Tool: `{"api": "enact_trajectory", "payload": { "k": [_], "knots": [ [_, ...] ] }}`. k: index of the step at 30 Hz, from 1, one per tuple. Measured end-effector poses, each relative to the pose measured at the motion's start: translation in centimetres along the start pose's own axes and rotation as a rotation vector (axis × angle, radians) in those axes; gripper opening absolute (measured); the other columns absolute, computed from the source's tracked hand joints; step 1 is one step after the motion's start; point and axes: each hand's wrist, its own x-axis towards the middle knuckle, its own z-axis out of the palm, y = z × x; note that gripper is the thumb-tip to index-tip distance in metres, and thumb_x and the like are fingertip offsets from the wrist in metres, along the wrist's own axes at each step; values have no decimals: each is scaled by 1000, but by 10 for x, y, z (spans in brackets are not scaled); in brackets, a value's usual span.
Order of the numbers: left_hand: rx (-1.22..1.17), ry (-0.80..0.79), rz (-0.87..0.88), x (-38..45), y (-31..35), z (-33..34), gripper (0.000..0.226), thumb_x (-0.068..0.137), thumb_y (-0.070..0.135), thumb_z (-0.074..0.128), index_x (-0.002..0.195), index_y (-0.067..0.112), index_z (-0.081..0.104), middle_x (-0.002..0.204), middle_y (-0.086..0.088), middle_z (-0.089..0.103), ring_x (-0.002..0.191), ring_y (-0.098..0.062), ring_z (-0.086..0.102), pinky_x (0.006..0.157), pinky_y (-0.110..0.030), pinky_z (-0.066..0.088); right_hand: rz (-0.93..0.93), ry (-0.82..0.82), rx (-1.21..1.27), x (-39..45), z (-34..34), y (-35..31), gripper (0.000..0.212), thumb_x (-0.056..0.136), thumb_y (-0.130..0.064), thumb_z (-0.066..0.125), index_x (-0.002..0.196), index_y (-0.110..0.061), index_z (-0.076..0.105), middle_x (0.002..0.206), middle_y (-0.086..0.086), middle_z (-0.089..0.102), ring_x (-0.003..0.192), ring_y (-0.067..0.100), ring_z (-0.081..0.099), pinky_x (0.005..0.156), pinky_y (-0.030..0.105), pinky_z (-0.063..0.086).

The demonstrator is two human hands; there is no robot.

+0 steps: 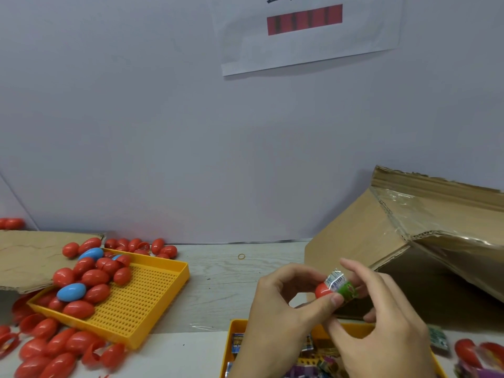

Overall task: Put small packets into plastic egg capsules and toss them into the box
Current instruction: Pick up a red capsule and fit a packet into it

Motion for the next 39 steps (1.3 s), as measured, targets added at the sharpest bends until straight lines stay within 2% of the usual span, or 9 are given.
{"api": "enact_trajectory", "payload": {
  "k": [3,6,10,14,20,25,31,36,39],
  "knots": [
    [-13,14,-30,0,2,3,17,73,33,83,82,24,72,89,-2,74,89,-17,71,85,-34,57,-13,-1,-8,0,-1,0,72,43,-11,94,110,-18,68,83,-4,61,68,14,52,59,15,40],
    [-94,30,-114,-1,4,3,10,80,23,80,80,23,70,87,-5,75,83,-17,73,73,-26,57,-58,-10,1,-1,0,0,74,41,-10,94,110,-18,68,85,-6,63,78,20,62,59,21,49],
    [-128,37,-151,-1,4,2,7,84,20,77,87,16,73,88,-10,75,80,-14,73,68,-22,56,-74,4,13,-1,0,2,74,40,-9,95,109,-16,69,88,-7,64,82,19,61,61,33,55],
    [-148,27,-179,-1,3,2,7,82,24,79,85,20,73,90,-10,75,85,-16,74,71,-24,57,-58,16,48,-2,1,4,73,41,-9,95,109,-18,69,88,-9,64,86,8,54,63,29,53],
    [-239,-57,-252,-1,0,5,28,76,36,77,97,18,75,99,-15,75,95,-29,73,88,-47,58,-63,42,80,-3,4,6,69,46,-7,93,109,-21,69,91,-12,64,86,5,54,72,19,45],
    [-254,-124,-248,-1,1,1,20,84,24,74,99,11,76,94,-18,75,87,-33,73,77,-35,60,-82,43,84,-3,4,7,70,47,-4,92,111,-20,69,92,-11,64,90,5,55,72,21,49],
    [-188,-110,-256,-1,-1,-2,29,77,30,75,98,11,76,93,-16,76,91,-32,73,84,-42,60,-82,38,101,-3,5,9,74,46,-3,93,114,-21,68,95,-13,67,94,2,56,78,23,47],
    [-201,-91,-241,-2,4,0,18,87,29,73,97,15,77,93,-11,77,88,-25,75,69,-25,59,-74,20,141,-3,5,10,73,47,-6,93,114,-22,68,94,-15,67,93,-1,55,81,9,45],
    [-222,-104,-229,-3,7,1,27,84,35,69,99,14,77,94,-12,77,86,-28,75,70,-25,59,-73,-10,141,-2,3,8,74,46,-6,94,114,-22,67,94,-14,67,88,1,59,73,14,51]
  ]
}}
